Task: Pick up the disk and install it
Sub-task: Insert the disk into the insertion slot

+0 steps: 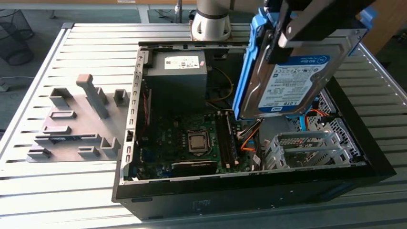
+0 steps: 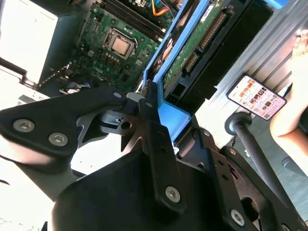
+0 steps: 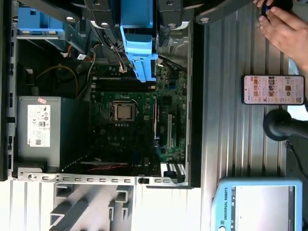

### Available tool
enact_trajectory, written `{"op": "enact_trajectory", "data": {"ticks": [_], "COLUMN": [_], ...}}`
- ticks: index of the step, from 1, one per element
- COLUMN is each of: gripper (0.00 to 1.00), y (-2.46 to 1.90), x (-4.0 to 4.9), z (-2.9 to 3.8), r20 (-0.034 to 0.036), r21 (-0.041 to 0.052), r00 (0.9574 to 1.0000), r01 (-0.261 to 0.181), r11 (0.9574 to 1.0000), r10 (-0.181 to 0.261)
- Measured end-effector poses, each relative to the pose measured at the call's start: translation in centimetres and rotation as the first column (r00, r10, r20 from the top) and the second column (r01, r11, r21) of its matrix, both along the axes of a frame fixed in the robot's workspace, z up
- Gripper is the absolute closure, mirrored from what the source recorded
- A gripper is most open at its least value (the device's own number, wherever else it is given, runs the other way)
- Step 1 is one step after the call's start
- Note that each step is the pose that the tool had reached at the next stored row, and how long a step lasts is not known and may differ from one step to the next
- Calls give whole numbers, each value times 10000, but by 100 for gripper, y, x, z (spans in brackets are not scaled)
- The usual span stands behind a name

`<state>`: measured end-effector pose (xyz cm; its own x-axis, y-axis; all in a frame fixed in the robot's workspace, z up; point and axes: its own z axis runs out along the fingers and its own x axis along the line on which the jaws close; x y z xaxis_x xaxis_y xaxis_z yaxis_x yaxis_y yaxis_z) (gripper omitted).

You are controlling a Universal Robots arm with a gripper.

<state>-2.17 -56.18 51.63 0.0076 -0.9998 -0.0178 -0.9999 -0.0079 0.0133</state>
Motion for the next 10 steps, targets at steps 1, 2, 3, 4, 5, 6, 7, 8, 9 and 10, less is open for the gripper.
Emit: {"op": "enact_trajectory", "data": {"ticks": [1,2,3,4,5,6,7,8,9,10], "gripper": [64,64,64,64,64,64,64,64,64,64], "y": [-18,-33,-47,-61,-73,-81,-86,-89,-92,-94], "x": [4,10,20,33,53,75,102,135,170,203], "z": [-13,-28,-44,-60,-77,-94,-110,-125,-140,-157], "r20": [0,1,1,1,1,1,1,0,0,0], "r21": [-1,0,1,1,-1,-1,-1,-2,-4,-2], "r00": [10000,10000,10000,10000,10000,10000,10000,10000,10000,10000], "r01": [0,-1,-1,-1,-1,0,-1,-1,-1,-1], "r11": [10000,10000,10000,10000,10000,10000,10000,10000,10000,10000], "r10": [0,1,1,1,1,0,1,1,1,1]}}
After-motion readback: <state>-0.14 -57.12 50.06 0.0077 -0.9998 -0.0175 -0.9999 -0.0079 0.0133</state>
